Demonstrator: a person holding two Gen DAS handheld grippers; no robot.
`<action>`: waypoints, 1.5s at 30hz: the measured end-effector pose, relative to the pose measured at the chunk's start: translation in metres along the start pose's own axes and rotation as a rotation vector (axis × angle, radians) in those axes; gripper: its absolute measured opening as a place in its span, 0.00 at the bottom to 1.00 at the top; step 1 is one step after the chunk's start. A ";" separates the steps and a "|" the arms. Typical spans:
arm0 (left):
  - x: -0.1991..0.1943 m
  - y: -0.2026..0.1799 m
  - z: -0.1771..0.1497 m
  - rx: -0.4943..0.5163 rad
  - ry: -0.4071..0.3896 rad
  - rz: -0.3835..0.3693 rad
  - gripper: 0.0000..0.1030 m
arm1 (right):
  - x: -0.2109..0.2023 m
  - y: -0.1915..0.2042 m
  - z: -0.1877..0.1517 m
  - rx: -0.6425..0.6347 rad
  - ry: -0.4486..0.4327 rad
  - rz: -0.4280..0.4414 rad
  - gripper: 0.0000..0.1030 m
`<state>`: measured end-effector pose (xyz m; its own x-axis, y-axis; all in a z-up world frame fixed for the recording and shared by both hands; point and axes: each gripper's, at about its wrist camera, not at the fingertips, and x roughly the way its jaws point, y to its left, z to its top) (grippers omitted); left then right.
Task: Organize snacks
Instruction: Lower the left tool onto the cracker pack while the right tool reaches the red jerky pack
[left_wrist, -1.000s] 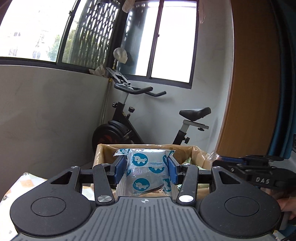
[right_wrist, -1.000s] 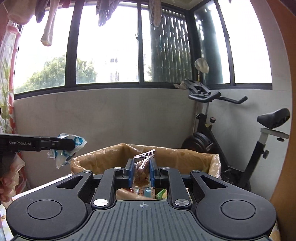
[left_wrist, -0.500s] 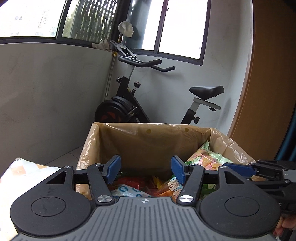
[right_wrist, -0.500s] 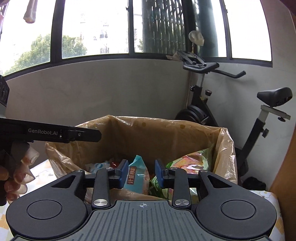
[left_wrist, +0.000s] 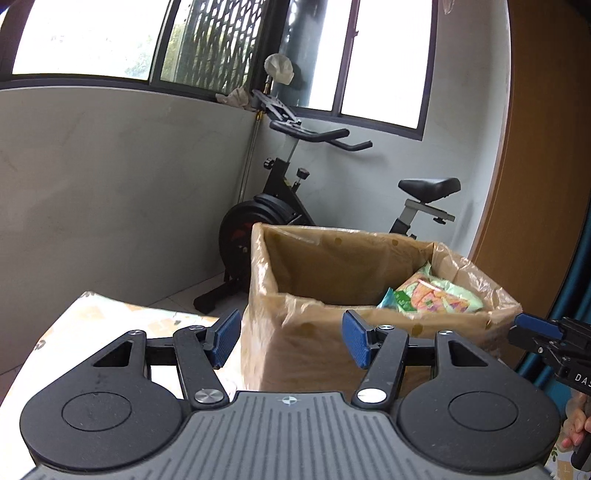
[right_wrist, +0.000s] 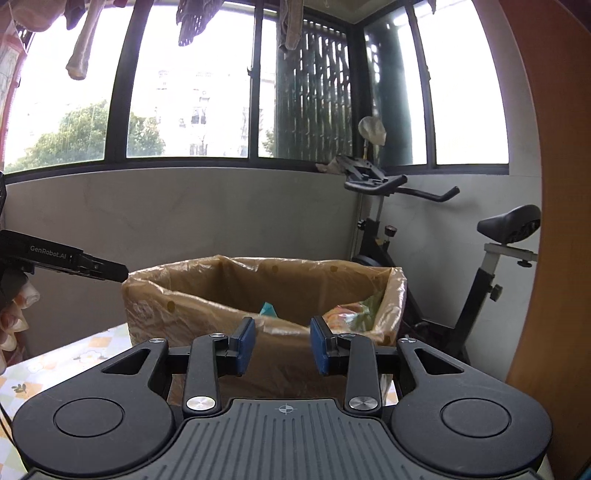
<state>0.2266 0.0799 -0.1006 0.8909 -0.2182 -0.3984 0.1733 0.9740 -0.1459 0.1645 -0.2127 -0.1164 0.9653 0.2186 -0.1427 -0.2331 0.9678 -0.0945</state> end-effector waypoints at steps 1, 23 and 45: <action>0.000 0.001 -0.006 -0.007 0.014 0.001 0.61 | -0.004 0.001 -0.006 -0.003 0.004 -0.010 0.30; 0.077 -0.067 -0.120 0.051 0.360 -0.055 0.70 | 0.025 -0.003 -0.145 0.208 0.407 -0.099 0.30; 0.051 -0.023 -0.152 0.033 0.381 0.041 0.51 | 0.034 0.003 -0.147 0.159 0.435 -0.065 0.32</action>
<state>0.2043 0.0367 -0.2556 0.6785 -0.1798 -0.7123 0.1597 0.9825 -0.0959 0.1793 -0.2204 -0.2668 0.8307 0.1167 -0.5444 -0.1198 0.9923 0.0299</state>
